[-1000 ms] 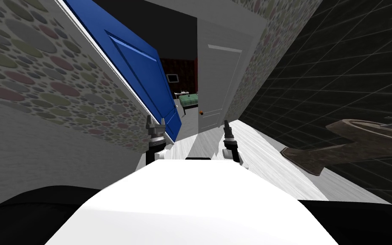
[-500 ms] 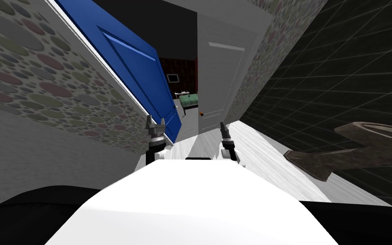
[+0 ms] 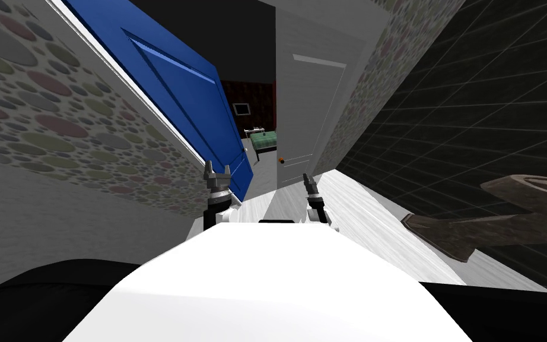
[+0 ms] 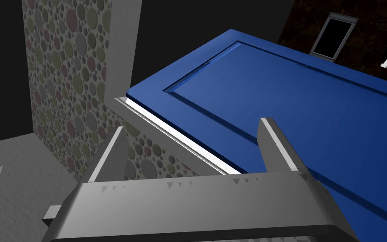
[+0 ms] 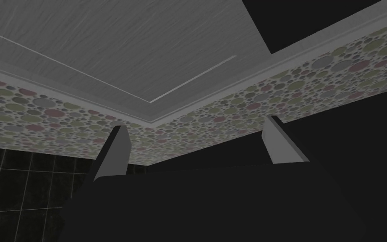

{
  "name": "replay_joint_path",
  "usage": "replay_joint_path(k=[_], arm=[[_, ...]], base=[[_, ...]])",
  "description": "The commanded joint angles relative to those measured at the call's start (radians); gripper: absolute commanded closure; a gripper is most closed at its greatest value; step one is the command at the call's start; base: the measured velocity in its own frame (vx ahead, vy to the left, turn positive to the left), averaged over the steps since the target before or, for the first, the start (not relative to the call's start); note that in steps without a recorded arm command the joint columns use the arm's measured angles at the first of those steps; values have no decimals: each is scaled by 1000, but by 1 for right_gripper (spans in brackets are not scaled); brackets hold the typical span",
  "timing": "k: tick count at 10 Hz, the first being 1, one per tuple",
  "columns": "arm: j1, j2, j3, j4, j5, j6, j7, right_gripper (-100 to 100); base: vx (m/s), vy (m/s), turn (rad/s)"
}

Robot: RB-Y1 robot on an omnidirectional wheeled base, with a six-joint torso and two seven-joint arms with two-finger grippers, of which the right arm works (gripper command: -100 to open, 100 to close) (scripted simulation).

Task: Push the door open

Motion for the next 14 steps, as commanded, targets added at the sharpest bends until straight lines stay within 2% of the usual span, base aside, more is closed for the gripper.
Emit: replay_joint_path(k=[1, 14], arm=[[-16, 0, 1, 41, 16, -4, 37, -100], [-133, 3, 6, 375, 137, -62, 304, -100]], base=[[98, -24, 16], [99, -17, 17]])
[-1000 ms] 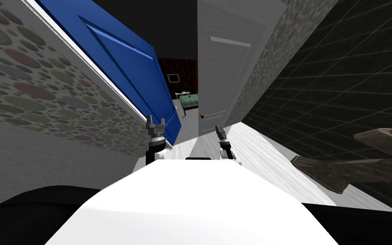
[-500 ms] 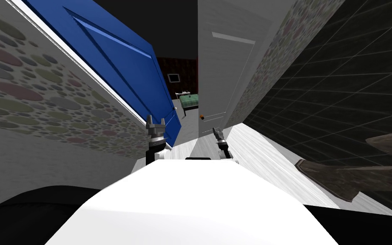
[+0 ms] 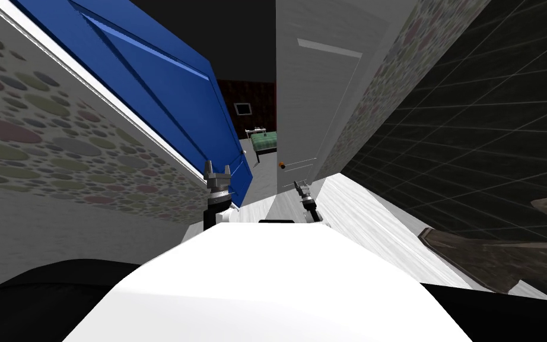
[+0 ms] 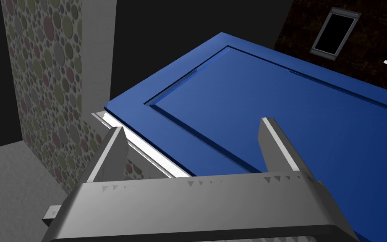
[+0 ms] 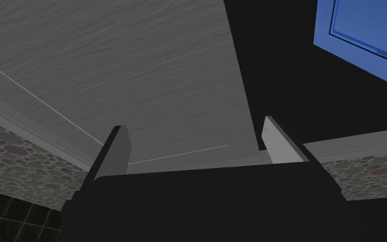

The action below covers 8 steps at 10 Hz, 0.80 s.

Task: Push the door open

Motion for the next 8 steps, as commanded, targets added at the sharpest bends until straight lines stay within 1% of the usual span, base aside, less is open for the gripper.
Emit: replay_joint_path(k=[1, 8], arm=[[-15, 2, 1, 37, 15, -4, 34, -100], [-70, 12, 3, 195, 72, -32, 160, -100]], base=[[100, -23, 14], [98, -14, 15]])
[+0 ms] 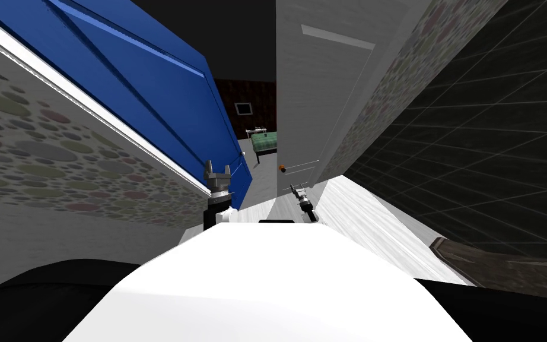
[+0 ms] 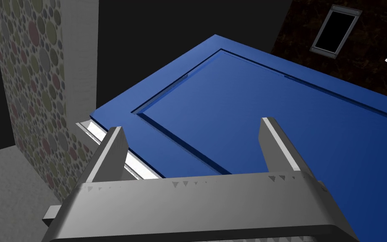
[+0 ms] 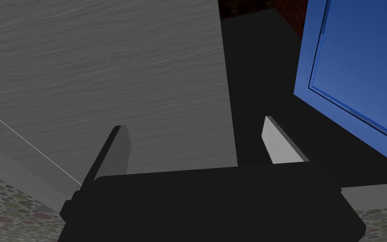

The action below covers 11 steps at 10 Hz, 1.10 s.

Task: Push the door open

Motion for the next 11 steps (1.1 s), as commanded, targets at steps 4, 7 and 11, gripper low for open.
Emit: replay_joint_path(k=[4, 7, 11], arm=[[-33, 8, 0, 94, 32, -18, 74, -100], [-46, 12, 1, 129, 45, -24, 102, -100], [-71, 21, 2, 201, 71, -36, 159, -100]], base=[[93, -20, 12], [77, -14, 8], [114, -18, 13]])
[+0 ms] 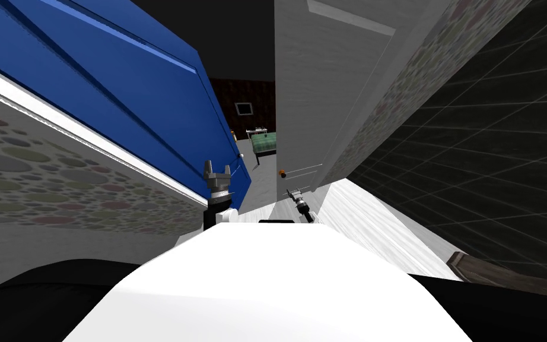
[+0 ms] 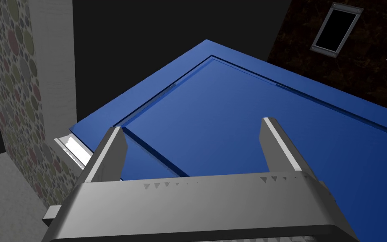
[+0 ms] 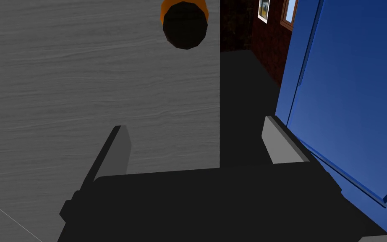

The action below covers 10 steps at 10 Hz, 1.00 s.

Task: Push the door open

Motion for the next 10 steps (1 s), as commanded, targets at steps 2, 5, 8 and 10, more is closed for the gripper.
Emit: replay_joint_path(k=[2, 5, 8, 10], arm=[[-20, 8, -1, 55, 16, -13, 40, -100], [-24, 2, -6, 67, 15, -16, 51, -100], [-23, -1, -10, 71, 13, -18, 58, -100], [-22, 3, -14, 75, 12, -20, 64, -100]], base=[[110, -19, 12], [98, 1, 13], [172, 59, 21], [197, 44, 23]])
